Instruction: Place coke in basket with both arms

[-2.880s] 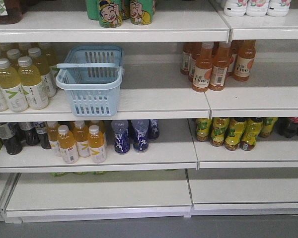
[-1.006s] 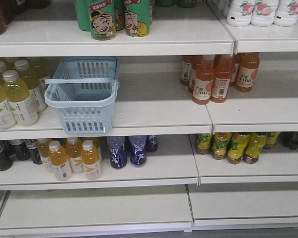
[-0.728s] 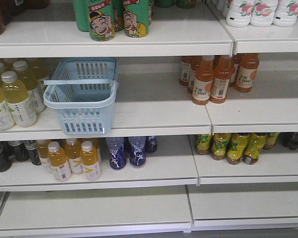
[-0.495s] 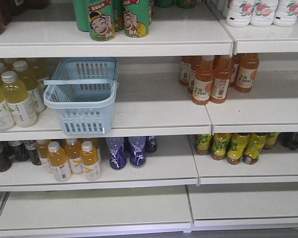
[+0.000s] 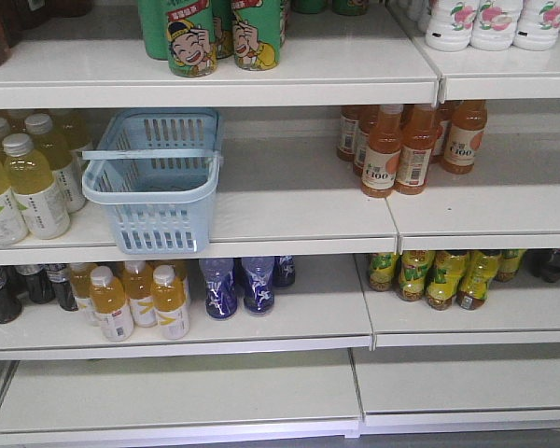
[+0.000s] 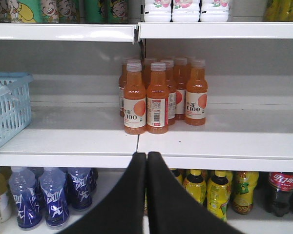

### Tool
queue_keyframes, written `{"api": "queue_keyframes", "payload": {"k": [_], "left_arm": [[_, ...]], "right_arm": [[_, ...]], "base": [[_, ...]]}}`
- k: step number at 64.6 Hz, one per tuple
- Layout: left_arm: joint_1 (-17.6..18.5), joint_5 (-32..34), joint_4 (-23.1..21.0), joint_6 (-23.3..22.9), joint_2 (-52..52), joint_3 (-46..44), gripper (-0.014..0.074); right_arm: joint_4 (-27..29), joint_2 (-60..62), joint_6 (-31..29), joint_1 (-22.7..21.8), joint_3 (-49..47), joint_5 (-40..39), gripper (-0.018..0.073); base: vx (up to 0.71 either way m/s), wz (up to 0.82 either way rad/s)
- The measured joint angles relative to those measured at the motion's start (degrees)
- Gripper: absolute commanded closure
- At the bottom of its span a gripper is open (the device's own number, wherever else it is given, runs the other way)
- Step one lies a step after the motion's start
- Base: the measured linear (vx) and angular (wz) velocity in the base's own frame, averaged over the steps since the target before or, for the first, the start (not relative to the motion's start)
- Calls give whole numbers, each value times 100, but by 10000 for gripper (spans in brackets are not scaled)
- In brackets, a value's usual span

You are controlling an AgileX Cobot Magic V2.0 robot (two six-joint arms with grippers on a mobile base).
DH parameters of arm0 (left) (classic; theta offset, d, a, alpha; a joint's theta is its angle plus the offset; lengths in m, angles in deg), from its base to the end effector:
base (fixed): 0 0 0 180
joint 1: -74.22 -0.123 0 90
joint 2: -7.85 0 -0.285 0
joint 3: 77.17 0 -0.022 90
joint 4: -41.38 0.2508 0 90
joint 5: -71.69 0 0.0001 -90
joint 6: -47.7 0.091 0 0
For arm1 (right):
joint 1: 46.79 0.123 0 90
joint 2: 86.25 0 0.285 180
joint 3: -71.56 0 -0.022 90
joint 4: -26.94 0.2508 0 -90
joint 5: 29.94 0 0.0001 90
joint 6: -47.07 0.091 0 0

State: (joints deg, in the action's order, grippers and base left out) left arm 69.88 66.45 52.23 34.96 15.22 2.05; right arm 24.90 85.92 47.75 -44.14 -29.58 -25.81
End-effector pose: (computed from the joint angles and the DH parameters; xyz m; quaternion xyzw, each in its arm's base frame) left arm 0.0571 0.0059 0.1936 -0.0453 0.7163 0.0208 0.6960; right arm 0.0577 0.0024 0.1969 -0.0240 0.7117 0.0070 0.7020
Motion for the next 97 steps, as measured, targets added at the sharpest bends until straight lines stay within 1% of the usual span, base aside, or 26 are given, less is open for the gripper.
{"api": "queue_keyframes", "payload": {"k": [19,25,28,32,33,38,41,45,51,58,62,65,67,71,72,73,74,77,79,82,86,92,97], "left_arm": [[0,22,0,-6,0,0,603],[0,200,-96,-186,0,0,603],[0,335,-295,-464,0,0,603],[7,562,-755,-1151,0,0,603],[20,648,-945,-1403,0,0,603],[42,988,-1684,-2345,0,0,603],[42,1176,-2020,-2741,0,0,603],[42,1497,-2318,-3007,0,0,603],[42,2033,-2450,-3151,0,0,603],[42,2413,-2498,-3211,0,0,603],[42,2621,-2510,-3391,0,0,603],[42,2836,-2517,-3707,0,0,603],[42,3000,-2523,-4026,0,0,603],[42,3301,-2523,-4867,0,-30,603],[42,3382,-2523,-5148,0,-57,603],[42,3410,-2523,-5244,0,-82,603],[42,3491,-2505,-5616,-1,-130,603],[42,3558,-2396,-6191,-14,-324,603],[42,3559,-2283,-6451,-20,-453,603],[47,3529,-1989,-6815,-36,-766,603],[47,3460,-1590,-7032,-36,-1151,603],[47,3424,-870,-7125,124,-1909,594],[47,3424,40,-7160,463,-2523,575]], "right_arm": [[0,0,0,0,0,0,569],[0,0,0,0,0,0,569],[0,0,0,0,0,0,569],[0,0,0,0,0,0,569],[0,0,0,0,0,0,569],[0,0,0,0,0,0,569],[0,0,0,0,0,0,569],[0,0,0,0,0,0,569],[0,0,0,0,0,0,569],[0,0,0,0,0,0,569],[0,0,0,0,0,0,569],[0,0,0,0,0,0,569],[0,0,0,0,0,0,569],[0,0,0,0,0,0,569],[0,0,0,0,0,0,569],[0,0,0,0,0,0,569],[0,0,0,0,0,0,569],[0,0,0,0,0,0,569],[0,0,0,0,0,0,569],[0,0,0,0,0,0,569],[0,0,0,0,0,0,569],[0,0,0,0,0,0,569],[0,0,0,0,0,0,569]], "base": [[0,0],[0,0],[0,0],[0,0],[0,0],[0,0],[0,0],[0,0],[0,0],[0,0],[0,0],[0,0],[0,0],[0,0],[0,0],[0,0],[0,0],[0,0],[0,0],[0,0],[0,0],[0,0],[0,0]]}}
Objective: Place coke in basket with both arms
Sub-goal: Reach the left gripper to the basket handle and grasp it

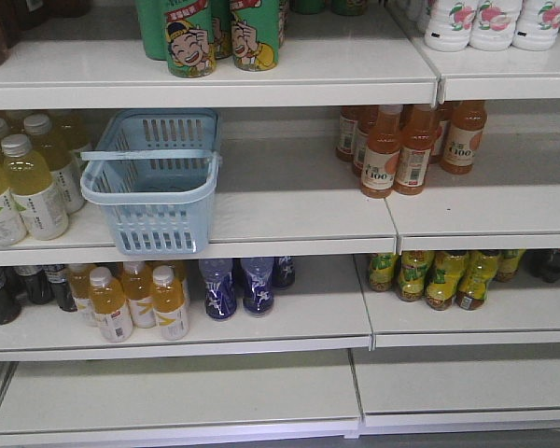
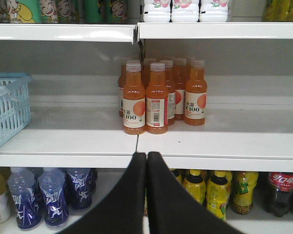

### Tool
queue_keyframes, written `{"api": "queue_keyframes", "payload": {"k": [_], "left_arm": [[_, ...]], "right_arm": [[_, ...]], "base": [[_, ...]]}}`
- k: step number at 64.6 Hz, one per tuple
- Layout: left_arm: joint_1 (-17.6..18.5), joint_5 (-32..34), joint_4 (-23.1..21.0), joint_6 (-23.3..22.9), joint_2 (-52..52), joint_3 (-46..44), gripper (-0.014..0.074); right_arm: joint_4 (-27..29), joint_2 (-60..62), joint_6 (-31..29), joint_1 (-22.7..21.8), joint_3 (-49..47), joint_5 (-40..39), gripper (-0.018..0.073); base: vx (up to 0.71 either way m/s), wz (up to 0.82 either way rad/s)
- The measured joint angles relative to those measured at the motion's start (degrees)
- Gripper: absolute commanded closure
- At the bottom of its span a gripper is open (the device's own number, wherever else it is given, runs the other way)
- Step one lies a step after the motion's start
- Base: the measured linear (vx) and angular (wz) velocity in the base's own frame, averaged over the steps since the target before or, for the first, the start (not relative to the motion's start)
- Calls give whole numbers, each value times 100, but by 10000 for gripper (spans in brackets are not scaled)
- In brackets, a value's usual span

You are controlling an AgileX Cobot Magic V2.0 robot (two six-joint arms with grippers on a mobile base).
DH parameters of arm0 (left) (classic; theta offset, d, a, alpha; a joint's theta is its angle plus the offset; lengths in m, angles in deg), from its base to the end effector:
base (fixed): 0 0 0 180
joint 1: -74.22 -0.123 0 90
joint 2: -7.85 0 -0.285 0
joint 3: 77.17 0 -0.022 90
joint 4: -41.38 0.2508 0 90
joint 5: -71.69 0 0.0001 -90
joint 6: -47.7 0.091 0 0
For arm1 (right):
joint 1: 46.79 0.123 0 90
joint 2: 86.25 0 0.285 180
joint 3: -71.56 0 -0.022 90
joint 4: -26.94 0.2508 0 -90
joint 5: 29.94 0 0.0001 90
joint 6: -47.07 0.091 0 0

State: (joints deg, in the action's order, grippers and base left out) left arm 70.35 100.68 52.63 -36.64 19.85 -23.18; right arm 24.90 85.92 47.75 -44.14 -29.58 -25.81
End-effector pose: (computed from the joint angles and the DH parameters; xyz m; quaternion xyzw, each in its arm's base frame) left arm -0.0028 -0.0088 0.3762 -0.1679 0.2770 -0.5590 0.7632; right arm 0.0577 0.0024 0.1969 -0.0240 0.7117 0.0070 0.7020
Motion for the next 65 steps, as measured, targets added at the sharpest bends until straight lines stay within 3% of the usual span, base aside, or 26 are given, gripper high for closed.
{"api": "queue_keyframes", "payload": {"k": [6,13,25,37,50,65], "left_arm": [[0,74,829,-189,508,-498,533],[0,338,1745,-784,1271,-812,450],[0,607,2616,-1833,2729,-839,253],[0,633,2795,-2140,4045,-839,131],[0,975,2803,-2194,5530,-839,125],[0,1834,2697,-2445,7113,-839,125]], "right_arm": [[0,0,0,0,0,0,569],[0,0,0,0,0,0,569],[0,0,0,0,0,0,569],[0,0,0,0,0,0,569],[0,0,0,0,0,0,569],[0,0,0,0,0,0,569]], "base": [[0,0],[0,0],[0,0],[0,0],[0,0],[0,0]]}}
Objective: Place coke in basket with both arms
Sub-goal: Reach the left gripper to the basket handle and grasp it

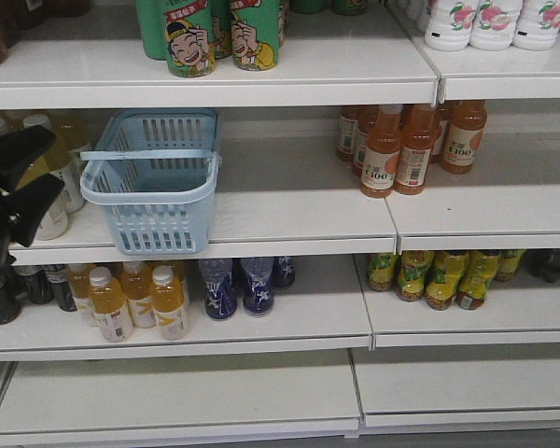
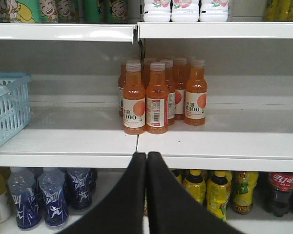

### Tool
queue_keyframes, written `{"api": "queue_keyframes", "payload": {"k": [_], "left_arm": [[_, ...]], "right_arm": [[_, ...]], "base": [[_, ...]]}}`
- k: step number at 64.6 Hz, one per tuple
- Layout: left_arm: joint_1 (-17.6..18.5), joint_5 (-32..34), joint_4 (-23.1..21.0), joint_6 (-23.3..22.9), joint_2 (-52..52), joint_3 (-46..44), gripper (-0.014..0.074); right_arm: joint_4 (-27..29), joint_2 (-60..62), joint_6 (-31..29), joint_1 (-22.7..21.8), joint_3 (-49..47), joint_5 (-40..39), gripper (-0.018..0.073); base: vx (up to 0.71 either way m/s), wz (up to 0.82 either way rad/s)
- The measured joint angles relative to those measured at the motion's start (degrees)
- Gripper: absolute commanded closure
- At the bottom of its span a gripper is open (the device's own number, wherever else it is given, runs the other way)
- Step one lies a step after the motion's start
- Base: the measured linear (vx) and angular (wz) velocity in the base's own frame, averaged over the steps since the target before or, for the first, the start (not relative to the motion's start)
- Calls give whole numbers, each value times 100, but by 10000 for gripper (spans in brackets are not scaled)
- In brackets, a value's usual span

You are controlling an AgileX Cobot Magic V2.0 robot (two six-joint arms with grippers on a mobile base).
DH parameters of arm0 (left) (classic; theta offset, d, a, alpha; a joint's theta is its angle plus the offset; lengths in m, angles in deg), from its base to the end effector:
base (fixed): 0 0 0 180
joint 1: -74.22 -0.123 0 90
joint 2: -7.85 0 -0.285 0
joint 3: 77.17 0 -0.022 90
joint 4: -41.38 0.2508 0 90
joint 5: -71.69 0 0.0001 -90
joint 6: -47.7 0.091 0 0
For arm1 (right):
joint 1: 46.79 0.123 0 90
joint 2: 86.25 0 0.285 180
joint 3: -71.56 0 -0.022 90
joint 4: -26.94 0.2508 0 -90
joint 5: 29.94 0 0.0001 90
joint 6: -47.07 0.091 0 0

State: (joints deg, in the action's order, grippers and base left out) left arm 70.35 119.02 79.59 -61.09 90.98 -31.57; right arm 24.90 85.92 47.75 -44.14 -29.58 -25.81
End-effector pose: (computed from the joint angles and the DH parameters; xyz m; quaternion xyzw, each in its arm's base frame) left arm 0.2586 -0.0239 0.2685 -0.3315 0.6138 -0.5612 0.4454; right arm 0.0577 0.0024 0.1969 -0.0240 0.7117 0.0070 0.7020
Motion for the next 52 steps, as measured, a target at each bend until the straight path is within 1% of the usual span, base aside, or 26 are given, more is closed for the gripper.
{"api": "queue_keyframes", "payload": {"k": [5,10,15,23,29,38,52], "left_arm": [[0,290,-286,0,489,0,125],[0,711,-729,0,1032,-72,125],[0,1041,-920,0,1518,-285,125],[0,1269,-941,-4,2273,-839,125],[0,1322,-907,-33,2735,-1213,125],[0,1322,-899,-59,3209,-1699,125],[0,1223,-894,-282,3719,-2199,125]], "right_arm": [[0,0,0,0,0,0,569],[0,0,0,0,0,0,569],[0,0,0,0,0,0,569],[0,0,0,0,0,0,569],[0,0,0,0,0,0,569],[0,0,0,0,0,0,569],[0,0,0,0,0,0,569]], "base": [[0,0],[0,0],[0,0],[0,0],[0,0],[0,0],[0,0]]}}
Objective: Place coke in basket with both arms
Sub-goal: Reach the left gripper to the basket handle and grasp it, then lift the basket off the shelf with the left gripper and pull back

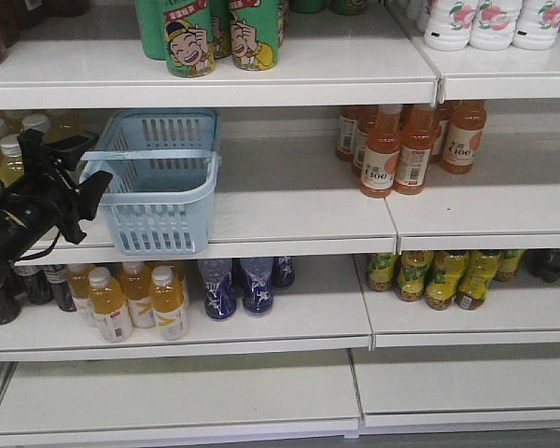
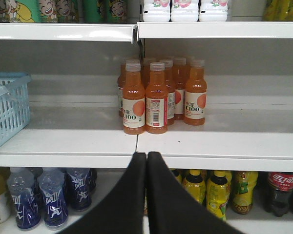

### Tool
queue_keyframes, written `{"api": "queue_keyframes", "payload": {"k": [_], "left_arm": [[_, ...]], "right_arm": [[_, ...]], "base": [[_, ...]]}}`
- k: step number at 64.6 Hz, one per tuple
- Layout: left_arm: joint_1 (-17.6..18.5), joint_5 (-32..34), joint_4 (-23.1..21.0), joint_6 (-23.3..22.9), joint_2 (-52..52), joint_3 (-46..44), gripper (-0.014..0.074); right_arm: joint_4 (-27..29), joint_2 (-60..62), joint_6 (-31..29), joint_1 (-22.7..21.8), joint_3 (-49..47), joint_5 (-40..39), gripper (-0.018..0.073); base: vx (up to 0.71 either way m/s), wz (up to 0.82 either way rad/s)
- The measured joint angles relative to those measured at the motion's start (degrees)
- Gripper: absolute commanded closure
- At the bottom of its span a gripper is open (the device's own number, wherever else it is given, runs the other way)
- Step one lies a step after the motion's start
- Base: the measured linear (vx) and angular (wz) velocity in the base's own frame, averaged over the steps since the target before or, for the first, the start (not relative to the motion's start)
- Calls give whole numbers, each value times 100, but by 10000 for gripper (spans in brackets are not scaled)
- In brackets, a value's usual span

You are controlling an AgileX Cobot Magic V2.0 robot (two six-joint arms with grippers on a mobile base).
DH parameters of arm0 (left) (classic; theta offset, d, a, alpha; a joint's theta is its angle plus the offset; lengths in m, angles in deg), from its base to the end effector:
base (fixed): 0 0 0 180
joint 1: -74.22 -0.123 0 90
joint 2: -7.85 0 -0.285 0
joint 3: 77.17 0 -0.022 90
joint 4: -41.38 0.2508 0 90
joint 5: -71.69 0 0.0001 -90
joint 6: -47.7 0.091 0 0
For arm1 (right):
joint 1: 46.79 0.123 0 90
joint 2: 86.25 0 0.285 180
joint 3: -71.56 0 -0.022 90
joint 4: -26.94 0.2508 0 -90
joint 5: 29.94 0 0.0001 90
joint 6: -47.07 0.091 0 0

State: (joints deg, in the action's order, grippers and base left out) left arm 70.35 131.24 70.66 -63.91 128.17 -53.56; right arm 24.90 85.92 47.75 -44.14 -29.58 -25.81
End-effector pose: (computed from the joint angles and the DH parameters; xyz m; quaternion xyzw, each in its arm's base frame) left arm 0.3935 -0.0118 0.1822 -0.4174 0.5561 -0.6093 0.3811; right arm 0.0577 0.0024 0.1969 -0.0240 0.7117 0.0070 0.7020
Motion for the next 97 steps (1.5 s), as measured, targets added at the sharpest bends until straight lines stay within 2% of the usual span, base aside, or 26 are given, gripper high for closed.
{"api": "queue_keyframes", "payload": {"k": [28,56,63,70,87,97], "left_arm": [[0,-548,0,-58,550,-892,125],[11,-630,-6,-361,984,-1503,147],[11,-624,-21,-361,1004,-1518,202],[11,-648,-21,-361,1034,-1518,300],[11,-412,136,-361,1061,-1518,603],[11,226,621,-382,1061,-1518,604]], "right_arm": [[0,0,0,0,0,0,569],[0,0,0,0,0,0,569],[0,0,0,0,0,0,569],[0,0,0,0,0,0,569],[0,0,0,0,0,0,569],[0,0,0,0,0,0,569]], "base": [[0,0],[0,0],[0,0],[0,0],[0,0],[0,0]]}}
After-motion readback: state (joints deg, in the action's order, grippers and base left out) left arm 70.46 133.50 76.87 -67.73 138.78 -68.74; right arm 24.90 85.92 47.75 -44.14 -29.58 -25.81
